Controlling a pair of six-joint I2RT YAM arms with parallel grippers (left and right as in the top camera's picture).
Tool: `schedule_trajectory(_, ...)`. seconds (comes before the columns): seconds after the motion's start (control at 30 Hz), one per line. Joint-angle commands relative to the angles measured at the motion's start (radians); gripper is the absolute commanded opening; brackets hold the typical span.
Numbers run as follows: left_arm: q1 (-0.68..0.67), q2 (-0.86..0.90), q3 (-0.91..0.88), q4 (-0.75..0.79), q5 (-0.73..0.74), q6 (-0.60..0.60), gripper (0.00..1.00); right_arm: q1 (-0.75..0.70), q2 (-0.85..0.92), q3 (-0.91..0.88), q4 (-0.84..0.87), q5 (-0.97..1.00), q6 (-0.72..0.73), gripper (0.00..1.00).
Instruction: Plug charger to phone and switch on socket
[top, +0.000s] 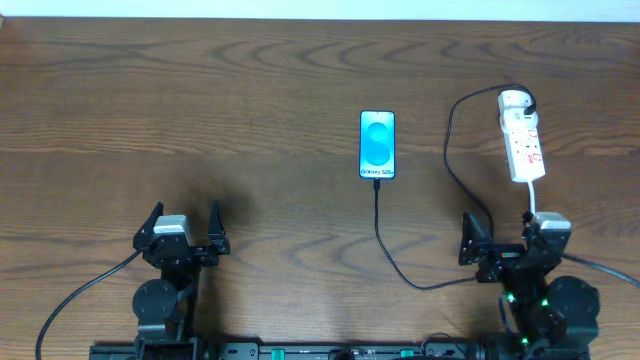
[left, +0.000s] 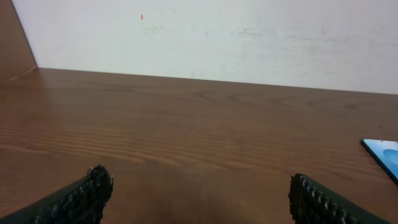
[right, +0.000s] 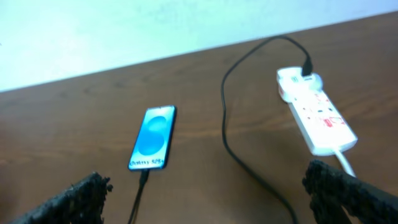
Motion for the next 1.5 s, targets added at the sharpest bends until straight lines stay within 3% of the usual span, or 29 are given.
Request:
schedule_trajectory(0.0,0.005,0.000,-0.017,-0.034,-0.012,-0.001,0.93,0.016,-0.077,-0.102,0.084,-0.005,-0.010,0.99)
schedule_trajectory(0.33,0.005,0.000,-0.017,-0.034,-0.012,-0.001,0.93,0.016,-0.143,-0.341,0.450,-0.005,-0.010,0.99)
schedule_trajectory(0.5,0.005,0.000,-0.017,-0.034,-0.012,-0.001,0.93,0.016,-0.145,-0.426,0.543,-0.005,-0.010,0.99)
schedule_trajectory(0.67,0.005,0.000,-0.017,-0.035,-0.012,-0.001,0.93,0.015,-0.166,-0.425,0.485,0.022,-0.029,0.99)
schedule_trajectory(0.93,0.005,0.000,-0.017,-0.034,-0.012,-0.001,0.93,0.012,-0.166,-0.425,0.484,0.022,-0.192,0.99)
schedule_trajectory(1.47,0.005,0.000,-0.017,-0.035,-0.012,-0.001,0.93,-0.035,-0.166,-0.425,0.483,0.022,-0.212,0.99)
